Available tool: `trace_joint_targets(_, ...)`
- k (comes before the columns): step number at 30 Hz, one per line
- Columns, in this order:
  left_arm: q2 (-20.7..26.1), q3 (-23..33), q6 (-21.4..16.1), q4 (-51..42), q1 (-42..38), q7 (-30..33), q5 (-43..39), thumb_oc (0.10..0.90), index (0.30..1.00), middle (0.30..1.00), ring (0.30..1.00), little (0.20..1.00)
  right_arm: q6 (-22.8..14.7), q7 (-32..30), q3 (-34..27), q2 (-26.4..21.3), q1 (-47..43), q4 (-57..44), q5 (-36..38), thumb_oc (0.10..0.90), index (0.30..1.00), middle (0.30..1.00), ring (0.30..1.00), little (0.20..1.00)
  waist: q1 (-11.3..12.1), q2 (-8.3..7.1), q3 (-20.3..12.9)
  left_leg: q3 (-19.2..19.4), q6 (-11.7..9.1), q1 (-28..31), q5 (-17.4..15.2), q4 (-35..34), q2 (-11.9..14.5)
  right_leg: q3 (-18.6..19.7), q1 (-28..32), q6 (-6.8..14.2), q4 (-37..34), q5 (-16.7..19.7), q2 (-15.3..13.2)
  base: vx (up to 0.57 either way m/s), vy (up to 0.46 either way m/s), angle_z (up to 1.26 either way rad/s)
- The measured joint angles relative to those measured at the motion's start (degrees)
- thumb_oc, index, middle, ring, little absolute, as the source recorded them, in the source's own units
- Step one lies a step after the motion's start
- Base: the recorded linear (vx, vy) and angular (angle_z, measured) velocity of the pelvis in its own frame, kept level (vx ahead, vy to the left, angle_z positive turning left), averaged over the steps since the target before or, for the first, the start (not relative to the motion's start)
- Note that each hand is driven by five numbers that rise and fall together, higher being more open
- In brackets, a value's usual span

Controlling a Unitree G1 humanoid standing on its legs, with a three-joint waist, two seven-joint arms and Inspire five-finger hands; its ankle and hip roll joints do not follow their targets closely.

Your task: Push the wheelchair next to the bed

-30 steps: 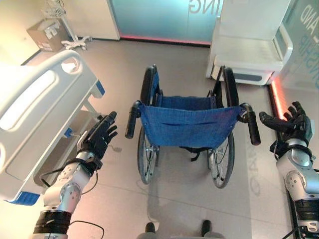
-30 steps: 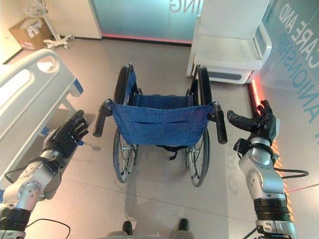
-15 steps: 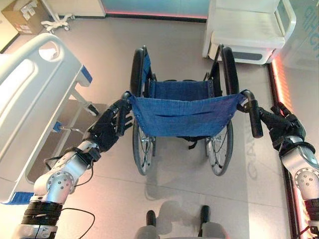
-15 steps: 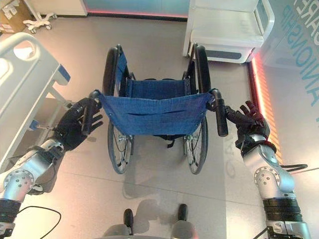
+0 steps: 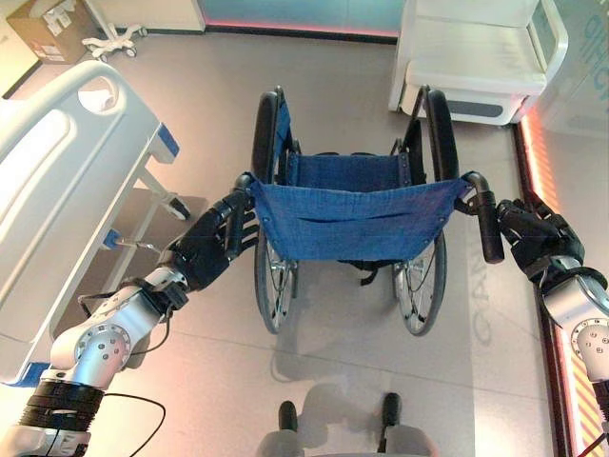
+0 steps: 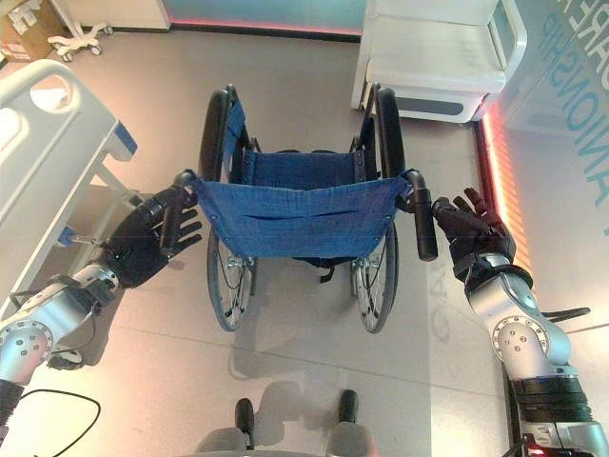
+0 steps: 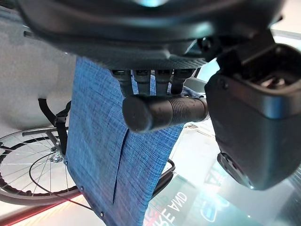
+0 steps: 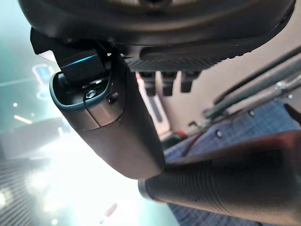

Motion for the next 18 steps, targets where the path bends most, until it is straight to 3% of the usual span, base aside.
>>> trace_joint_targets(5, 1.32, -0.02, -0.02, -0.51, 0.00, -0.02, -0.16, 0.800, 0.900, 0.900, 0.900, 0.900, -0.01, -0.16, 0.00, 0.00, 0.01, -0.11, -0.09, 0.800, 0.900, 0.900, 0.900, 0.900, 0.02, -0.41, 0.24, 0.01, 0.00, 0.00, 0.00, 0.00, 0.00, 0.01, 0.00, 0.00, 0.00, 0.00, -0.01, 0.00, 0.000, 0.00)
trace_joint_targets(7, 2.07, -0.02, -0.02, -1.01, 0.01, -0.05, -0.11, 0.778, 0.867, 0.867, 0.867, 0.867, -0.16, -0.23, 0.00, 0.00, 0.01, -0.11, -0.09, 0.800, 0.900, 0.900, 0.900, 0.900, 0.05, -0.67, 0.40, 0.02, 0.00, 0.00, 0.00, 0.00, 0.00, 0.02, 0.00, 0.00, 0.00, 0.00, -0.01, 0.00, 0.000, 0.00)
trace_joint_targets(8, 2.87, -0.02, -0.02, -1.19, 0.00, -0.05, -0.10, 0.400, 0.300, 0.300, 0.300, 0.300, -0.33, -0.25, 0.00, 0.00, 0.01, -0.12, -0.07, 0.800, 0.900, 0.900, 0.900, 0.900, 0.06, -0.88, 0.53, 0.03, 0.00, 0.00, 0.00, 0.00, 0.00, 0.04, -0.01, 0.00, 0.00, 0.00, -0.01, 0.00, 0.000, 0.00)
trace_joint_targets(18, 5.59, -0.61, -0.65, -1.34, 0.00, -0.62, 1.01, 0.400, 0.300, 0.300, 0.300, 0.300, -2.44, -0.54, 0.00, 0.00, -0.06, -1.12, 0.43, 0.800, 0.900, 0.900, 0.900, 0.900, 0.19, -1.23, 0.75, 0.20, 0.00, -0.61, 0.00, 0.00, -0.06, 0.28, -0.70, 0.01, 0.00, 0.01, -0.08, 0.00, 0.001, 0.00)
